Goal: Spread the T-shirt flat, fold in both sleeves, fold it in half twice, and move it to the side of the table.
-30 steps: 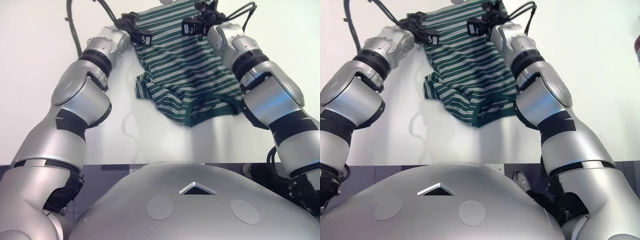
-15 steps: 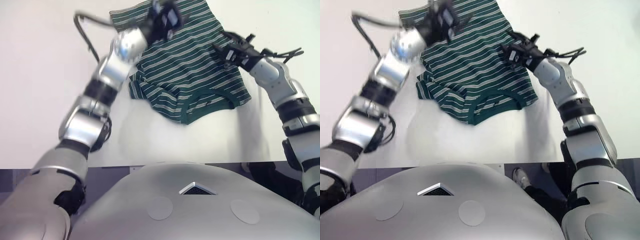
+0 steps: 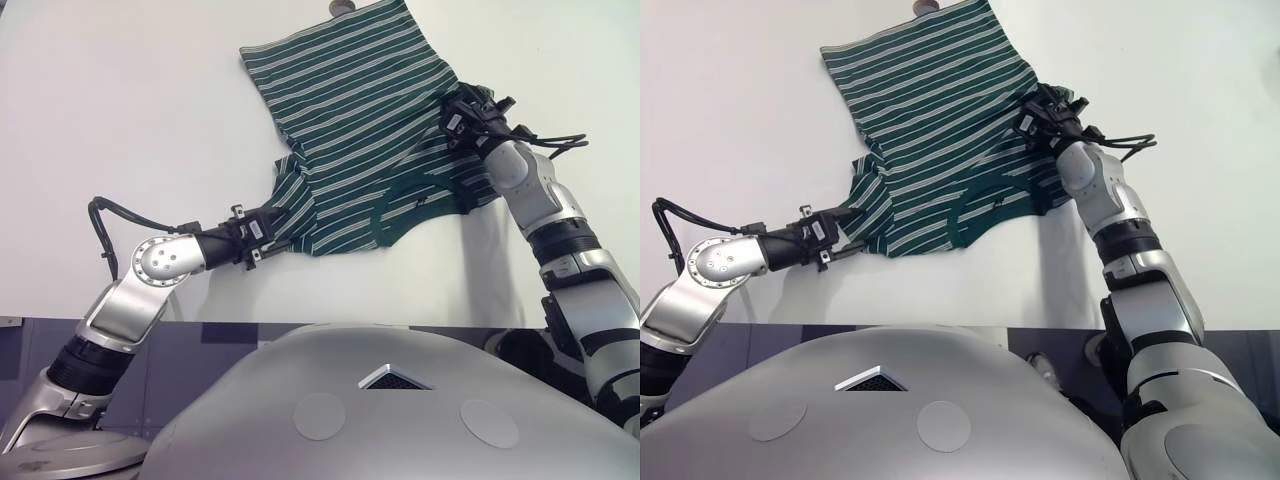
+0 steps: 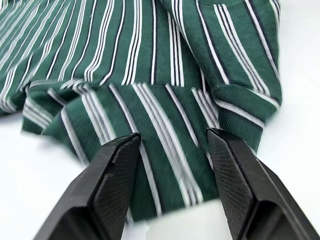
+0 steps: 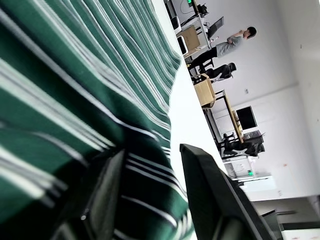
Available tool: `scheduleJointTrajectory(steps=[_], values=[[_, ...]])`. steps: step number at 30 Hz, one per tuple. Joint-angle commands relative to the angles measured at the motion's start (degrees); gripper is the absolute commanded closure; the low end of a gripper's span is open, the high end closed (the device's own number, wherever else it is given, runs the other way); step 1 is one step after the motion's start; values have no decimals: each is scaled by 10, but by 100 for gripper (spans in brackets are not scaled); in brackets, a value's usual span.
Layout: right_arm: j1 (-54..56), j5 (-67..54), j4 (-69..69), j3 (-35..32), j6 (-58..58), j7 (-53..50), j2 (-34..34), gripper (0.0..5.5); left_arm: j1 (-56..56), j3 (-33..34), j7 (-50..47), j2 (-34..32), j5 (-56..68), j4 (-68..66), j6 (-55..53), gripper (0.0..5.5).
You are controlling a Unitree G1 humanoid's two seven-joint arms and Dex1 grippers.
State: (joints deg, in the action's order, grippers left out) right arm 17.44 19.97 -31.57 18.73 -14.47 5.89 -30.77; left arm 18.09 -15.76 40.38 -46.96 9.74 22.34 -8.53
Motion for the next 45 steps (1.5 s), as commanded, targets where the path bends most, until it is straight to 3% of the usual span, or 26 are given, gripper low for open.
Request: scheduleJointTrajectory(steps=[1,4,6,9,12,15,18,20,23,29,39,43,45], values=[[-34,-182,205,-97,25,109,-8,352,14,40,43,-5,81,49,-46,305],[-45,-360,366,-169,192,185,-28,352,21,61,53,-5,112,81,-69,305],[-79,-408,435,-181,256,260,-82,352,-15,88,-6,54,143,99,-96,305],[-111,-366,414,-184,256,298,-126,352,-141,67,-140,193,111,88,-125,305],[-81,-310,346,-175,227,273,-104,352,-245,-29,-211,269,-18,-33,-124,305],[-83,-278,328,-154,191,298,-101,352,-214,-127,-218,198,-176,-192,-95,305],[-109,-263,299,-174,165,306,-114,352,-107,-112,-227,105,-234,-248,-99,305],[-137,-255,271,-187,150,318,-130,352,-57,-103,-229,87,-238,-228,-101,305],[-178,-240,225,-171,116,354,-148,352,-29,-105,-245,105,-240,-229,-96,305],[-127,-284,168,-146,159,382,-51,352,-55,-107,-250,136,-242,-238,-78,305],[-154,-261,235,-70,206,454,-25,352,-63,-106,-240,153,-256,-246,-69,305],[-96,-297,231,-91,179,371,86,352,-81,-107,-237,159,-258,-256,-57,305],[-65,-281,229,-62,185,357,128,352,-82,-108,-236,162,-259,-260,-53,305]])
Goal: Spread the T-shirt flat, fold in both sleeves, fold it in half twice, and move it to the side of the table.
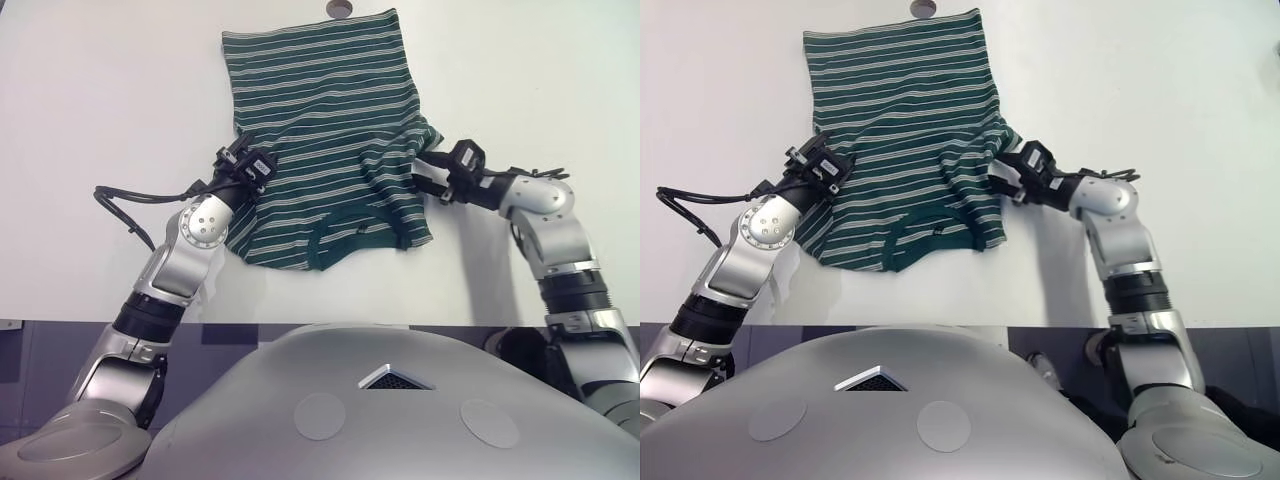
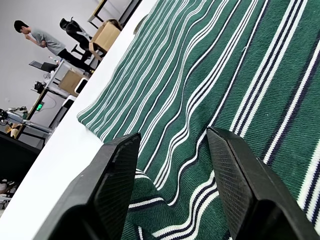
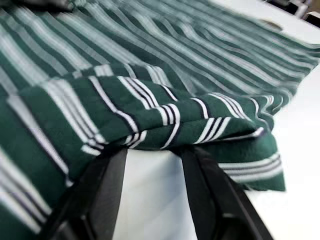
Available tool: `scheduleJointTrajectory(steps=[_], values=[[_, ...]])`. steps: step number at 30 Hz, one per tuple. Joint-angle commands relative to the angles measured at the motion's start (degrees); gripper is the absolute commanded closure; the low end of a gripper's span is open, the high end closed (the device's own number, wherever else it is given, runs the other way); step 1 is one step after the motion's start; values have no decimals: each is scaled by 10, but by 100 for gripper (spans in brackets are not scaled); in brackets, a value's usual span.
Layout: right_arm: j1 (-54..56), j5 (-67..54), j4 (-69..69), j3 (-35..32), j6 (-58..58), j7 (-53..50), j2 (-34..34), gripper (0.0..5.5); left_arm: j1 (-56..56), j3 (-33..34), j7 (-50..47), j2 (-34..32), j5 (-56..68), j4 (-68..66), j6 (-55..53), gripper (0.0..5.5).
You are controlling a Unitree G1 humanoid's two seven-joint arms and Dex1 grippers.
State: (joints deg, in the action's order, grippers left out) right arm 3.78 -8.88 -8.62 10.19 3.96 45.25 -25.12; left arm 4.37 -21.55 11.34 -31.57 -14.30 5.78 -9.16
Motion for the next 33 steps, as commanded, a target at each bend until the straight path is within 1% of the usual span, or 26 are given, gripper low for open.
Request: scheduleJointTrajectory(steps=[1,3,5,6,9,11,13,14,17,20,23,25,28,33], values=[[96,22,-13,51,-2,-43,110,352,51,-51,56,10,-19,-99,-44,305],[143,18,-6,93,-1,-49,188,352,48,-53,59,11,-20,-106,-37,305],[155,-11,49,115,11,-32,225,352,48,-52,62,9,-21,-110,-32,305],[148,-26,81,124,28,-13,223,352,50,-52,62,10,-21,-111,-30,305],[138,-65,136,136,123,47,174,352,54,-58,61,18,-21,-112,-28,305],[139,-87,161,125,168,68,144,352,48,-61,62,23,-23,-121,-22,305],[148,-75,159,108,166,60,122,352,49,-59,58,25,-23,-118,-23,305],[146,-49,152,112,141,59,102,352,52,-56,56,26,-23,-116,-24,305],[135,69,103,151,11,40,43,352,53,-55,55,27,-24,-114,-24,305],[148,168,13,166,-117,-24,21,352,53,-57,53,32,-27,-114,-24,305],[151,211,-59,168,-213,-61,16,352,55,-55,52,37,-31,-116,-24,305],[150,217,-85,171,-246,-63,21,352,56,-53,51,40,-34,-118,-22,305],[139,202,-88,173,-271,-46,22,352,56,-52,51,44,-37,-120,-21,305],[123,172,-66,184,-269,7,22,352,57,-49,51,46,-37,-118,-19,305]])
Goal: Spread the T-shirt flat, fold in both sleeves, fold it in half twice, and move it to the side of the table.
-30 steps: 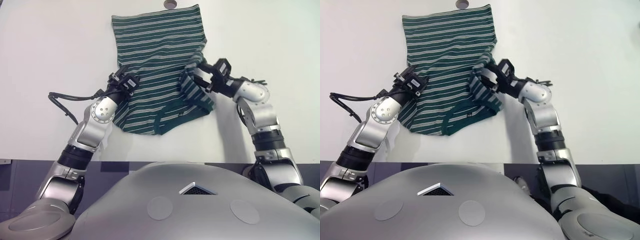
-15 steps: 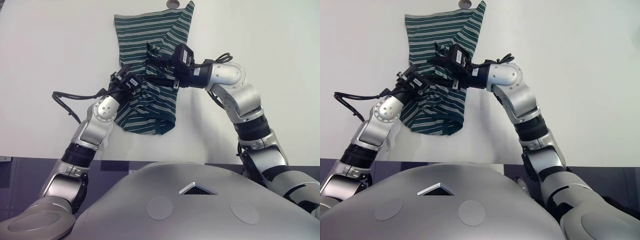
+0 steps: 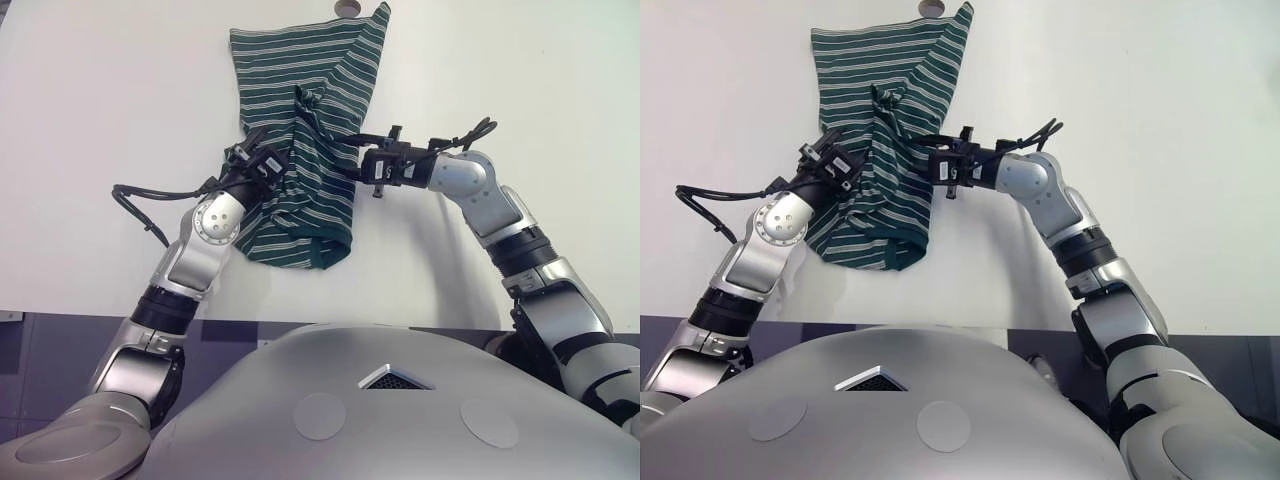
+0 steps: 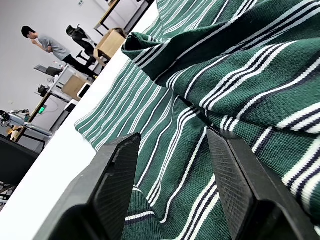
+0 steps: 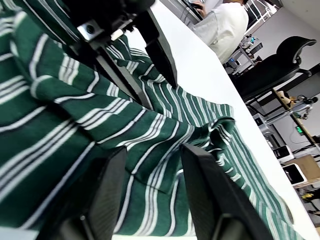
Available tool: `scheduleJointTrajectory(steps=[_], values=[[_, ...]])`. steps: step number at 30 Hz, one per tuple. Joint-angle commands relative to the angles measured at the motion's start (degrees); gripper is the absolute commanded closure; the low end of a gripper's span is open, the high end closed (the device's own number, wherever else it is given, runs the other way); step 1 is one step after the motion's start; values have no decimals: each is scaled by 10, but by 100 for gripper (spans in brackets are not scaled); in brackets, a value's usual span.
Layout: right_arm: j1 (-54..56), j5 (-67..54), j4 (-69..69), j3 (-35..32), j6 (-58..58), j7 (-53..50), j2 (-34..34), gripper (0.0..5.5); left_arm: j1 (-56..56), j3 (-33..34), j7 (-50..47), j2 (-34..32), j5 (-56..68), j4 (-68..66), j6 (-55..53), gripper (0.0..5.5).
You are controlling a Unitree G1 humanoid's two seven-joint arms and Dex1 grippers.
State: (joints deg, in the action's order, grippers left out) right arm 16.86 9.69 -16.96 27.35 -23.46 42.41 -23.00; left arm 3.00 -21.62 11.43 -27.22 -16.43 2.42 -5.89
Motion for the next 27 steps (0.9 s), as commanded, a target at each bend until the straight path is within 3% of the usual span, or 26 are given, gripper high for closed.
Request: scheduleJointTrajectory(steps=[1,5,16,26,27], values=[[-6,-11,17,18,10,47,0,352,70,-49,50,3,-17,-84,-52,305],[15,16,-7,35,11,49,21,352,62,-52,51,7,-19,-85,-52,305],[49,117,-98,6,-20,-135,61,352,63,-55,51,12,-23,-89,-47,305],[41,145,-130,21,-58,-169,67,547,60,-57,53,12,-25,-89,-40,303],[41,148,-132,19,-62,-177,66,547,60,-57,53,12,-25,-90,-40,303]])
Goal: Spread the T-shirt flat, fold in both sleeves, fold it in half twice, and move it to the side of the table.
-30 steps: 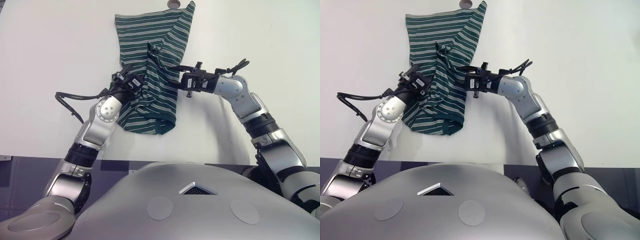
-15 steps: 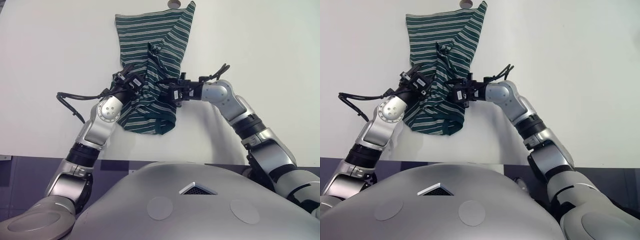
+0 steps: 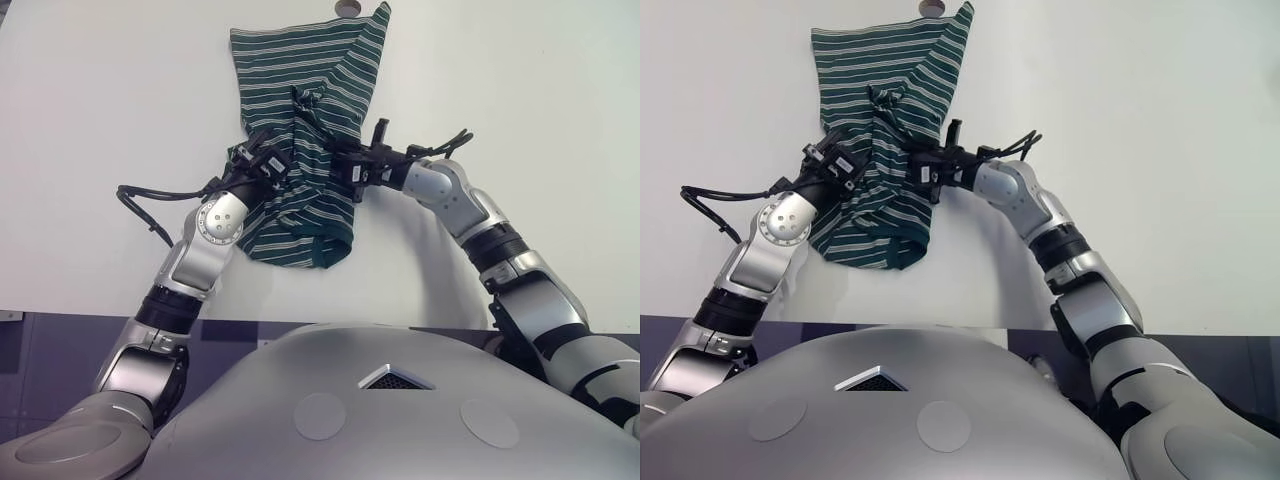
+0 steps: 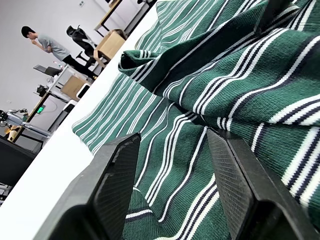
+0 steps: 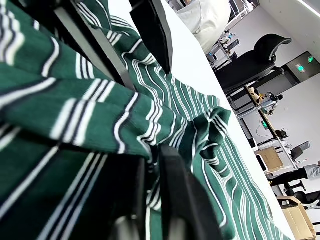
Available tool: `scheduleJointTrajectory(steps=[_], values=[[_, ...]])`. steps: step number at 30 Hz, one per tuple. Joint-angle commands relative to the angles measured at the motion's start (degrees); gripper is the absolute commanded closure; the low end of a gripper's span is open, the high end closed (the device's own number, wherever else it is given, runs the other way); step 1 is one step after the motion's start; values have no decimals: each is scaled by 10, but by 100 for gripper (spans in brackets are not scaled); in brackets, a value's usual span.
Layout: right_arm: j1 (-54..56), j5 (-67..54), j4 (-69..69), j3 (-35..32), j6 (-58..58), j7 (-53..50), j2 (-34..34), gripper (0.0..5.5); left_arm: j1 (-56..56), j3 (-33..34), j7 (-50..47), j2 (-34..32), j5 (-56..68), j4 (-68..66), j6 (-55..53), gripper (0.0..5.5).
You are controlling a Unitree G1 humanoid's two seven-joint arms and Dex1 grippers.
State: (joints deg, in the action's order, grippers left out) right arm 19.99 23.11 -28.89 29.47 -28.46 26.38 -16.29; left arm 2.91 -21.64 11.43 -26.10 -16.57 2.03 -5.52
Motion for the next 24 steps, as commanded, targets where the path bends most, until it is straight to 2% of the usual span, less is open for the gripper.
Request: scheduleJointTrajectory(steps=[1,4,6,10,12,14,17,22,24], values=[[11,14,-13,-6,-17,-28,-2,547,60,-57,53,2,-23,-86,-43,303],[8,13,17,-40,-49,-65,-31,547,60,-57,54,2,-22,-86,-41,303],[-10,6,68,-78,-80,-72,-83,547,64,-55,53,0,-21,-82,-40,303],[-109,-4,106,-198,-207,-87,-280,547,96,-42,33,10,-9,-71,-47,303],[-190,25,83,-229,-262,-108,-350,547,107,-40,20,23,-5,-77,-45,303],[-265,77,58,-246,-276,-143,-392,547,114,-38,12,33,-4,-74,-49,303],[-297,155,48,-227,-212,-157,-401,547,121,-32,5,39,-4,-70,-49,303],[-216,204,97,-151,-53,-81,-298,547,115,-26,13,33,-6,-68,-46,303],[-192,204,89,-113,-4,-35,-259,502,118,-26,14,30,-7,-64,-43,303]])
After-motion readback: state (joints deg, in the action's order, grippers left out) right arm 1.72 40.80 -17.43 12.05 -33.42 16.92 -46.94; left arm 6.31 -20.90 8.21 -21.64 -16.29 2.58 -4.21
